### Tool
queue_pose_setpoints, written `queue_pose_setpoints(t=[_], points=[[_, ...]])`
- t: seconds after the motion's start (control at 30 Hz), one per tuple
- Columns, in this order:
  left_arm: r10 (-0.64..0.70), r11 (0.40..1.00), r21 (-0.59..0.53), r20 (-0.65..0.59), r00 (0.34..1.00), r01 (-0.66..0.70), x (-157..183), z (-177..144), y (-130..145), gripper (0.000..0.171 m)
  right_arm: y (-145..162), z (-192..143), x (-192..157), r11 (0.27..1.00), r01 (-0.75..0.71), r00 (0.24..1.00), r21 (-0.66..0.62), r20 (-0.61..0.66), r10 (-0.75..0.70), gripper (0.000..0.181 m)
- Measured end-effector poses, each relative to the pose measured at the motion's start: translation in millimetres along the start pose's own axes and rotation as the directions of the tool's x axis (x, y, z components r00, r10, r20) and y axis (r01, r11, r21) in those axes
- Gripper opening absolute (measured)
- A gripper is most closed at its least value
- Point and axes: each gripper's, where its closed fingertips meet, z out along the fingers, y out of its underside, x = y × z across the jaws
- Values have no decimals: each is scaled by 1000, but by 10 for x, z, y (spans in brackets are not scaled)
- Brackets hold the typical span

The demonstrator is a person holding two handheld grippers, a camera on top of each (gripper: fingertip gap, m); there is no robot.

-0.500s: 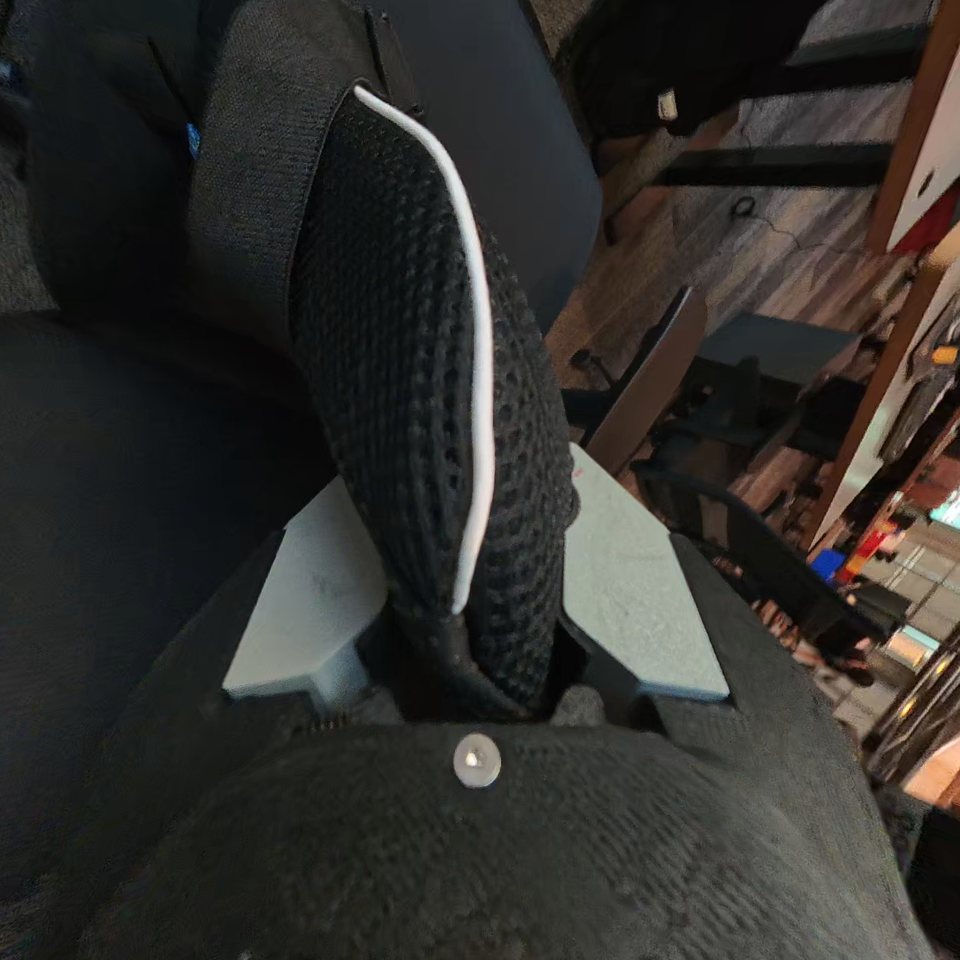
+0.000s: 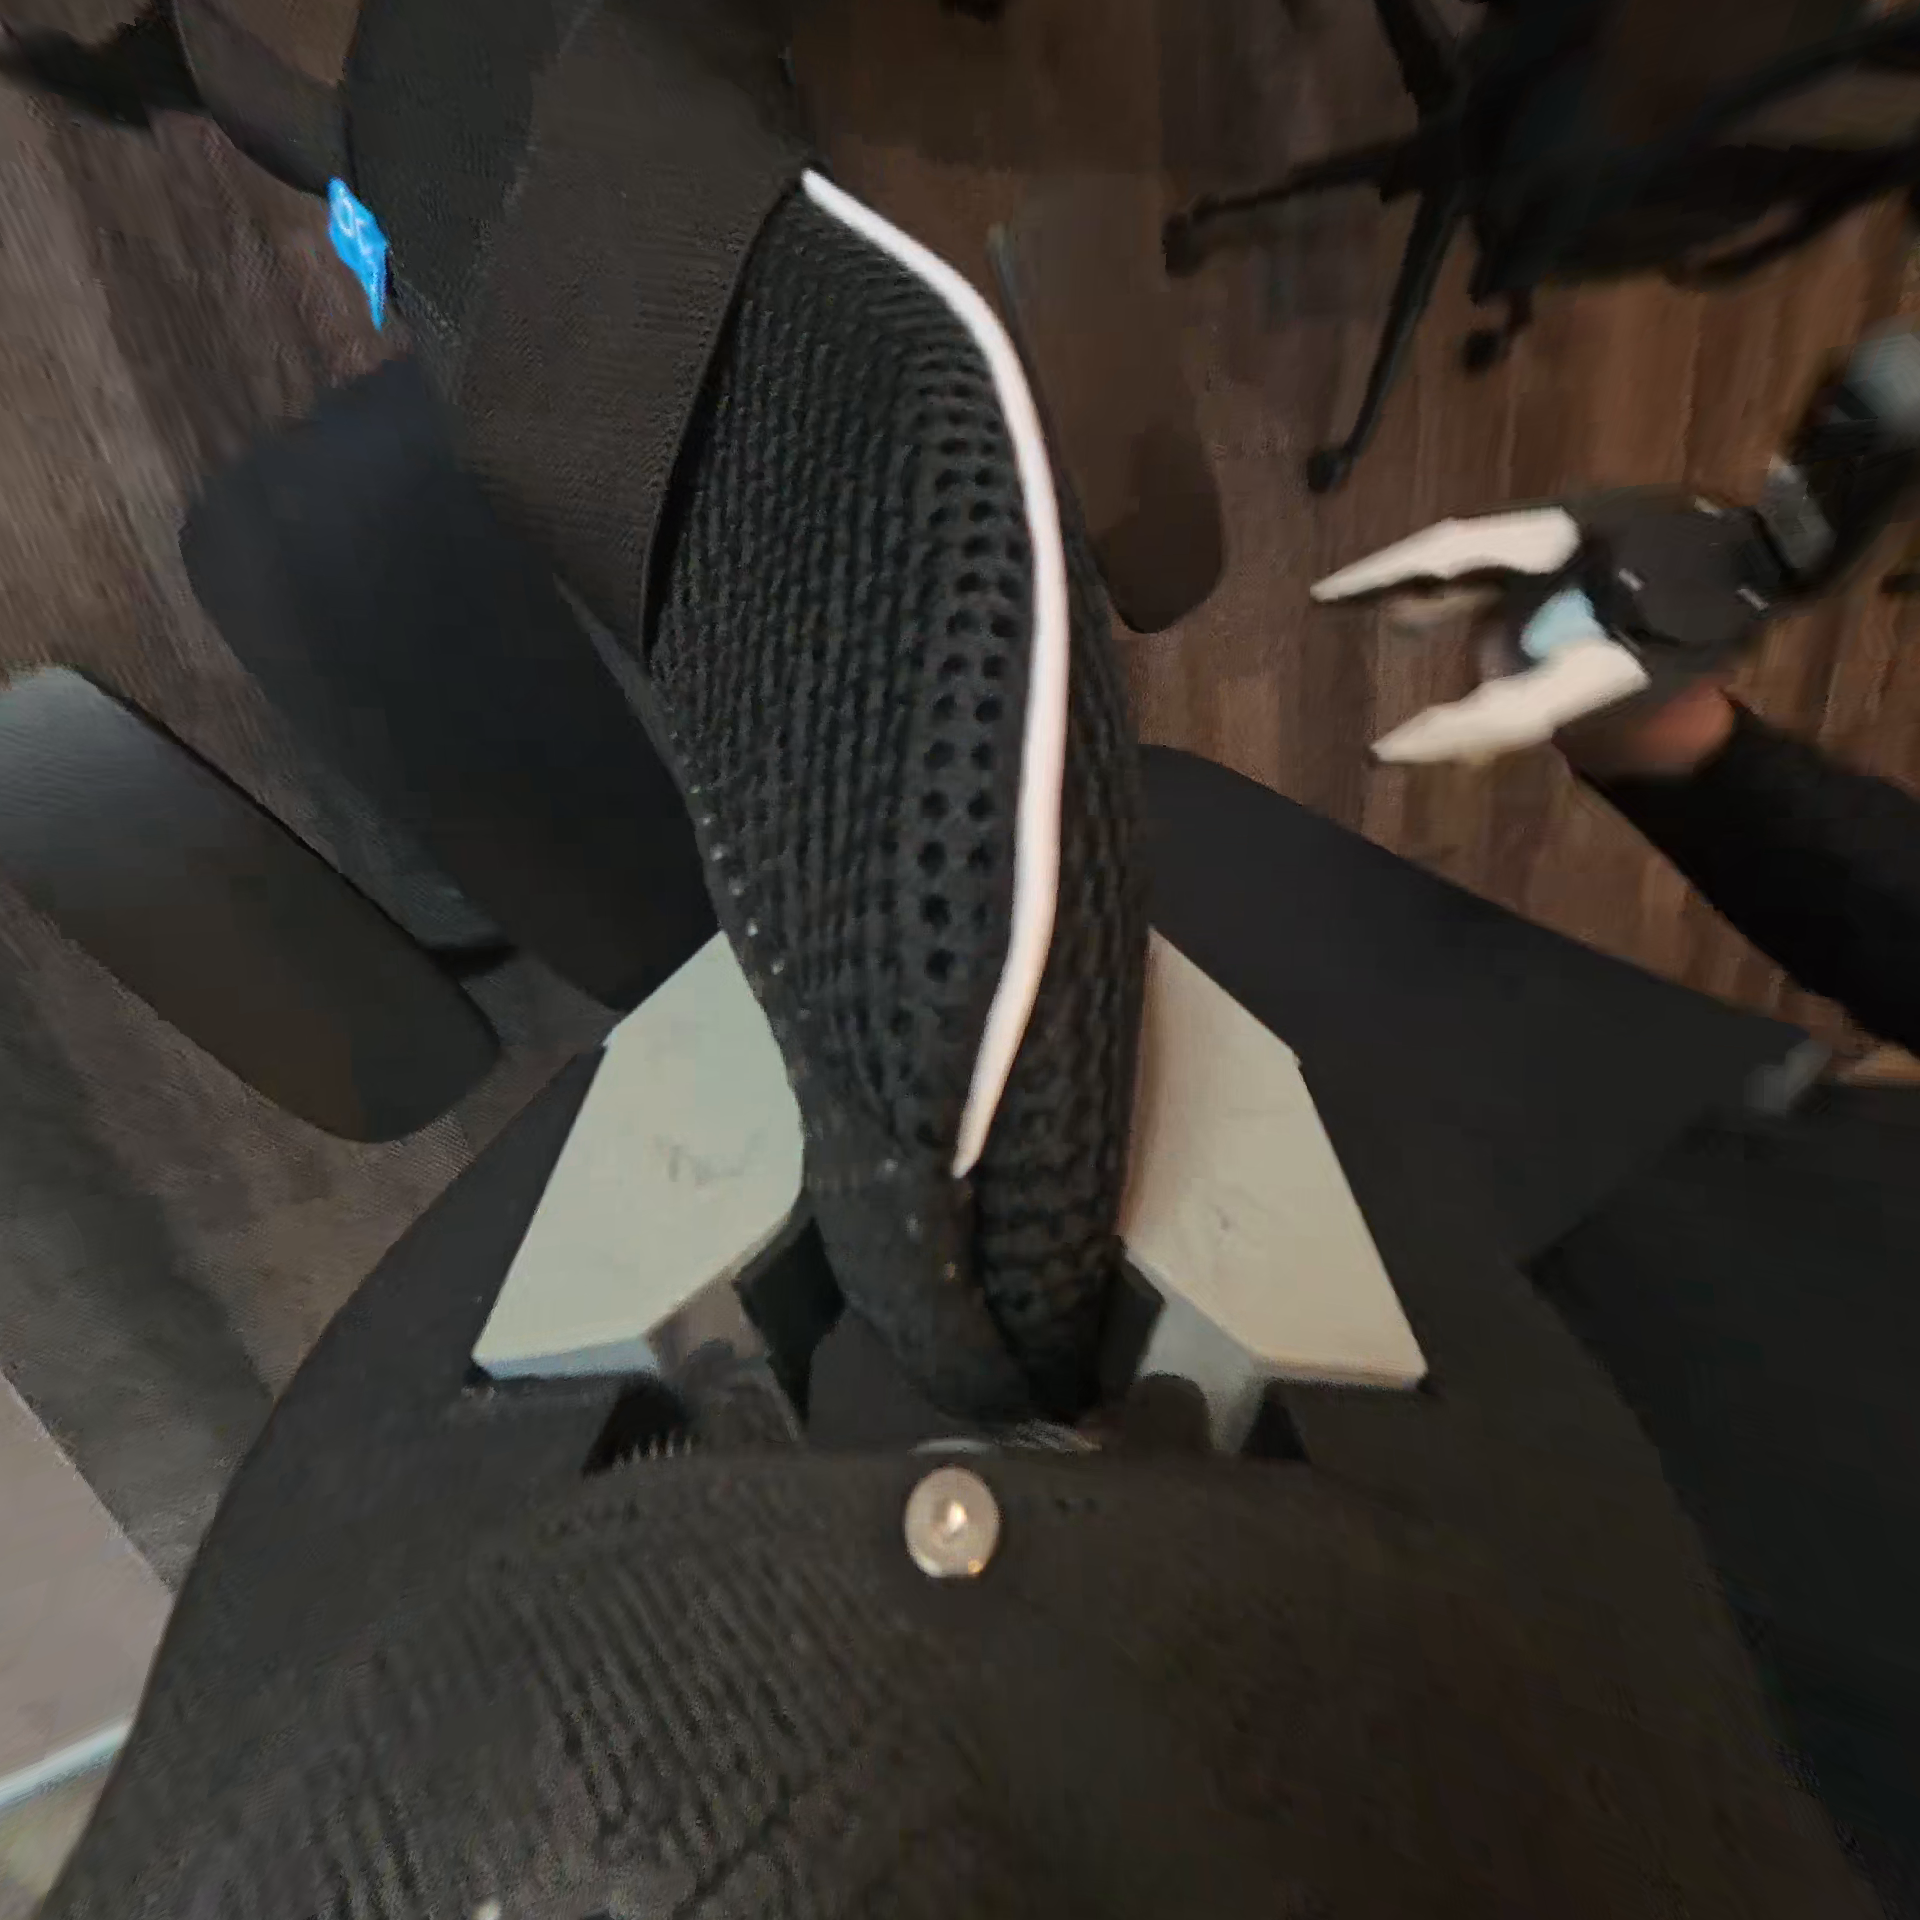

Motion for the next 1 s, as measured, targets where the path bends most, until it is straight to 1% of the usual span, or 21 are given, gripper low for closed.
queue_pose_setpoints(t=[0.07, 0.13, 0.2, 0.27, 0.3, 0.33, 0.37, 0.4, 0.43, 0.47, 0.53, 0.63, 0.77, 0.87, 1.0], points=[[78, 997, 24, -40, 996, -77, 340, -363, -105, 45, -95, -171, 172, 997, -54, 998, 61, 38, 52, 76], [123, 991, 73, -103, 987, -116, 717, -698, -181, 45, -270, -331, 219, 984, -124, 982, 126, 161, 103, 78], [160, 982, 133, -185, 970, -137, 1096, -992, -217, 45, -449, -473, 289, 970, -189, 951, 155, 274, 141, 93], [185, 973, 186, -283, 941, -136, 1417, -1224, -209, 46, -646, -617, 322, 954, -246, 907, 171, 388, 164, 104], [197, 969, 209, -333, 922, -132, 1545, -1307, -197, 46, -731, -678, 315, 950, -262, 885, 171, 436, 165, 107], [210, 965, 227, -384, 899, -128, 1649, -1357, -174, 47, -796, -742, 246, 949, -277, 847, 153, 505, 166, 108], [218, 963, 241, -438, 872, -120, 1735, -1374, -143, 47, -837, -800, 134, 949, -293, 791, 113, 586, 174, 108], [225, 962, 251, -491, 841, -110, 1805, -1361, -105, 48, -840, -855, 0, 954, -292, 726, 64, 664, 178, 113], [225, 962, 257, -539, 812, -96, 1849, -1327, -68, 49, -802, -950, -164, 960, -280, 636, 0, 749, 186, 110], [217, 962, 262, -573, 790, -74, 1844, -1288, -46, 49, -775, -1052, -273, 955, -293, 560, -43, 802, 207, 92], [174, 962, 272, -599, 782, -5, 1680, -1195, -57, 51, -762, -1106, -247, 941, -339, 602, 11, 771, 208, 89], [117, 956, 276, -672, 731, 102, 1448, -1009, -64, 52, -716, -1194, -223, 906, -416, 652, 73, 719, 241, 85], [146, 949, 299, -703, 696, 103, 1247, -731, -124, 54, -695, -1352, -144, 875, -462, 736, 145, 613, 287, 81], [191, 946, 314, -737, 648, 78, 1164, -490, -199, 55, -685, -1553, -95, 849, -477, 798, 227, 516, 310, 80], [180, 952, 291, -790, 586, 99, 1059, -124, -327, 57, -598, -1783, -79, 827, -492, 844, 274, 385, 374, 81]])
